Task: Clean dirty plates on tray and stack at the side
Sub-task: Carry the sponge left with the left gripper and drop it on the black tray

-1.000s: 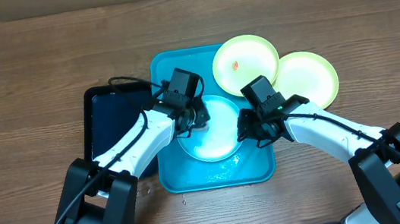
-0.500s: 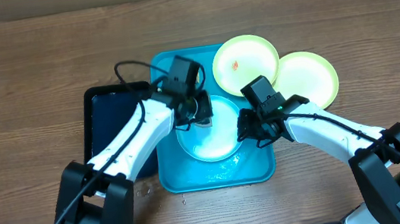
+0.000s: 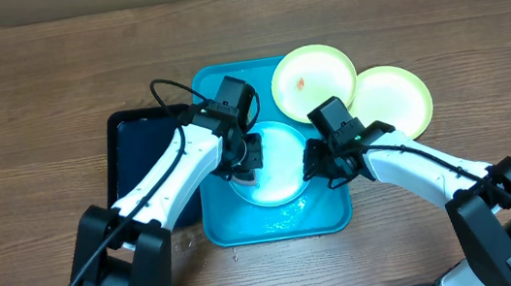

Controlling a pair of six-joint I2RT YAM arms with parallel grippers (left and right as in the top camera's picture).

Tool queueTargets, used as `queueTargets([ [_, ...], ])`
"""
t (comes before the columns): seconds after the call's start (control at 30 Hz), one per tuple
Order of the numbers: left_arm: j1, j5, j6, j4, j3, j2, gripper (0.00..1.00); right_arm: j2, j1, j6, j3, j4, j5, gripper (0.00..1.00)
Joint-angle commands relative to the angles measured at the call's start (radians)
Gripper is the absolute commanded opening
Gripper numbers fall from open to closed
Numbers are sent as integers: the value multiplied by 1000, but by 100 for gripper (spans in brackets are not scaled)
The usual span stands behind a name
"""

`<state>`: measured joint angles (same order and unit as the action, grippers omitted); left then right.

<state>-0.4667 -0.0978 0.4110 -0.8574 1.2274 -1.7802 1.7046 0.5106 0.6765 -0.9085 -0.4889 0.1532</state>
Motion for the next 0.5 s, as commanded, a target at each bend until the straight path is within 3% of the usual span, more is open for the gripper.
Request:
queueTargets([
  [0.0, 8, 25, -22, 32, -23, -59, 4, 8, 1, -3, 12, 5, -3, 4],
  [0.13, 8, -38, -22, 74, -23, -134, 4, 8, 1, -3, 12, 5, -3, 4],
  [0.3, 8, -245, -23, 118, -23, -189, 4, 8, 1, -3, 12, 5, -3, 4],
  [0.47, 8, -441, -106, 153, 13, -152, 4, 8, 1, -3, 12, 5, -3, 4],
])
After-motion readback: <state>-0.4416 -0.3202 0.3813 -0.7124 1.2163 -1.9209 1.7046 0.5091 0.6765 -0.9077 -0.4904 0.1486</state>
